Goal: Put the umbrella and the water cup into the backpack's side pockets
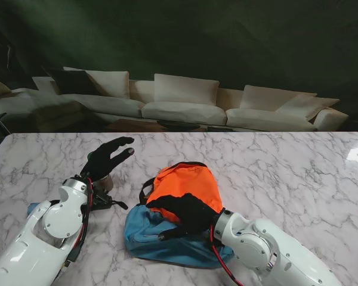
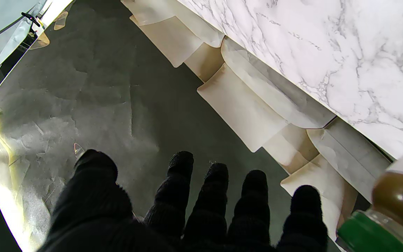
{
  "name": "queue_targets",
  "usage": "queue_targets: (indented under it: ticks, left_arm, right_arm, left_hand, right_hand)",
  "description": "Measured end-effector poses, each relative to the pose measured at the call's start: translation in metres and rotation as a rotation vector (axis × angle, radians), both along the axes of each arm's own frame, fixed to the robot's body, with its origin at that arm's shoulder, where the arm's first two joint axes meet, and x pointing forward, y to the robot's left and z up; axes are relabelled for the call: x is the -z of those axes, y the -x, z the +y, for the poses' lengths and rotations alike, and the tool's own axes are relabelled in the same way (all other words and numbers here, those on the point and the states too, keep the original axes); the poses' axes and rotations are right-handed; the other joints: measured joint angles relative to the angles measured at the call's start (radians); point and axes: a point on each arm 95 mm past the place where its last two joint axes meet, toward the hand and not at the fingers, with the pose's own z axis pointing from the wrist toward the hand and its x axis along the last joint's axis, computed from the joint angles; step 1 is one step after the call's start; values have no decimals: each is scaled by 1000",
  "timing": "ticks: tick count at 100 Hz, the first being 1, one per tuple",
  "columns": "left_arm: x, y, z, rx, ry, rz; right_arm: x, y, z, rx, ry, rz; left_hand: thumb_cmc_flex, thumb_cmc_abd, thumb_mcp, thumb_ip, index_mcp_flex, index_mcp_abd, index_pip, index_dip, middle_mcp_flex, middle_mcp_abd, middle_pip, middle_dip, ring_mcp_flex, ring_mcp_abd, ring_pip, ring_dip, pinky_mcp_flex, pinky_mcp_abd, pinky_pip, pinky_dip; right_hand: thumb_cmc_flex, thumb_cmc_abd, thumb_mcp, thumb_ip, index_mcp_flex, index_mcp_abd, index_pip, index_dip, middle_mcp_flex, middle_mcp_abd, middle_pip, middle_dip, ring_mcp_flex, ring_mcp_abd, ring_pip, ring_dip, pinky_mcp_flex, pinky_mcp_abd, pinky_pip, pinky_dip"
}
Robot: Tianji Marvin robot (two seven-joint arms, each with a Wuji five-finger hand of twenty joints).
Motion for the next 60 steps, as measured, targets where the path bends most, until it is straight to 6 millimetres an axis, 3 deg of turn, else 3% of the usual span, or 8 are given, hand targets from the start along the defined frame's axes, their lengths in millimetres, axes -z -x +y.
queue_targets:
  ticks: [15, 22, 39, 44, 60]
  left_arm:
    - [0, 0, 0, 0, 0, 0]
    - [0, 0, 0, 0, -1, -1]
    - [1, 0, -1, 2, -2, 1]
    - [1, 0, -2, 4, -2, 3]
    - [1, 0, -2, 10, -5, 7]
  right_arm:
    - [-25, 4, -5, 10, -46, -29]
    - [-34, 3, -8, 7, -55, -60]
    - [-51, -12, -18, 69, -42, -155]
    - [-55, -20, -20, 77, -22, -183]
    - [-56, -71, -39, 137, 25, -209]
  left_hand:
    - [0, 0, 0, 0, 0, 0, 0, 0, 0, 0, 0, 0, 0, 0, 0, 0, 0, 0, 0, 0]
    - [0, 0, 0, 0, 0, 0, 0, 0, 0, 0, 0, 0, 0, 0, 0, 0, 0, 0, 0, 0]
    - [0, 11, 0, 0, 0, 0, 0, 0, 0, 0, 0, 0, 0, 0, 0, 0, 0, 0, 0, 0]
    - [0, 11, 0, 0, 0, 0, 0, 0, 0, 0, 0, 0, 0, 0, 0, 0, 0, 0, 0, 0]
    - [0, 11, 0, 0, 0, 0, 0, 0, 0, 0, 0, 0, 0, 0, 0, 0, 0, 0, 0, 0]
  right_hand:
    - [3, 0, -14, 0, 3, 0, 25, 14, 0, 0, 4, 7, 0, 0, 0, 0, -1, -11, -1, 0]
    - [44, 20, -25, 10, 3, 1, 36, 15, 1, 0, 23, 14, 3, 0, -1, 0, 19, -19, -1, 0]
    - [54, 27, -37, 10, 2, 27, 36, 15, 2, 21, 24, 15, 4, 0, -1, 0, 31, -22, 14, 7]
    - [54, 27, -46, 10, 2, 27, 36, 15, 17, 6, 25, 22, 24, -1, -1, 0, 50, -25, 32, 11]
    - [54, 27, -49, 10, 4, 27, 77, 15, 29, 16, 45, 22, 32, -7, 3, 0, 61, -35, 51, 24]
